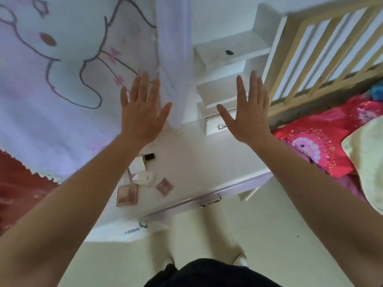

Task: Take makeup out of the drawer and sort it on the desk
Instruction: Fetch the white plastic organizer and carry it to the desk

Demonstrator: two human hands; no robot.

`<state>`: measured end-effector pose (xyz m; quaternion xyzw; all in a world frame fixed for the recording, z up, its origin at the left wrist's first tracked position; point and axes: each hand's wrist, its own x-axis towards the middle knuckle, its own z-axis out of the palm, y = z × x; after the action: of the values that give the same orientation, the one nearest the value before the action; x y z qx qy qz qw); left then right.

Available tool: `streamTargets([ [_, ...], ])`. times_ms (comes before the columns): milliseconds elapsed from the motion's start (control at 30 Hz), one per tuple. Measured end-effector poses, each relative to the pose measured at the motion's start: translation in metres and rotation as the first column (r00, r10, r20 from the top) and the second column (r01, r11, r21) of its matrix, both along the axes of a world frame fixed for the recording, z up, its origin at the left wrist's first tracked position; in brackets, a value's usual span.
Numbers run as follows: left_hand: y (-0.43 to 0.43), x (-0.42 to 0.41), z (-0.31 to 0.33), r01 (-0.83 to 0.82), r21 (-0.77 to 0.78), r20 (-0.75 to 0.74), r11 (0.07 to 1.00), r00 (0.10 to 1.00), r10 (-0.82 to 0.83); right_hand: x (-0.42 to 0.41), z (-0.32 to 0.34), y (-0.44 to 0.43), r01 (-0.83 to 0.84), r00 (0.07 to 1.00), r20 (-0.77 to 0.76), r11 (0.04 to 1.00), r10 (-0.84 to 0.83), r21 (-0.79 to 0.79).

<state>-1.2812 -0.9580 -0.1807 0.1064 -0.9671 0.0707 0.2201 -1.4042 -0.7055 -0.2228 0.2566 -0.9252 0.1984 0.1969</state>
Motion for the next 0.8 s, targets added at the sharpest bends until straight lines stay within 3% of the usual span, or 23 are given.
streamTargets([
  [233, 0.005, -0.030, 0.119, 0.252, -0.088, -0.344, 0.964, 0.900, -0.267, 0.027, 0.132, 0.037, 0.226, 0.916, -0.331, 0.973, -0.228, -0.046],
  [400, 0.070, -0.041, 0.138, 0.584, -0.045, -0.392, 0.810, 0.736, -0.552, 0.110, 0.156, 0.093, 0.529, 0.806, -0.312, 0.848, -0.502, 0.002],
  [500, 0.148, -0.026, 0.127, 0.757, 0.067, -0.340, 0.650, 0.630, -0.698, 0.189, 0.146, 0.142, 0.718, 0.688, -0.284, 0.682, -0.667, 0.138],
  [567, 0.208, 0.001, 0.126, 0.858, 0.110, -0.316, 0.501, 0.508, -0.801, 0.255, 0.147, 0.183, 0.808, 0.589, -0.309, 0.552, -0.747, 0.207],
  [800, 0.382, 0.162, 0.169, 0.996, 0.078, -0.327, -0.033, -0.006, -0.945, 0.518, 0.211, 0.280, 0.991, 0.105, -0.394, 0.064, -0.913, 0.117],
])
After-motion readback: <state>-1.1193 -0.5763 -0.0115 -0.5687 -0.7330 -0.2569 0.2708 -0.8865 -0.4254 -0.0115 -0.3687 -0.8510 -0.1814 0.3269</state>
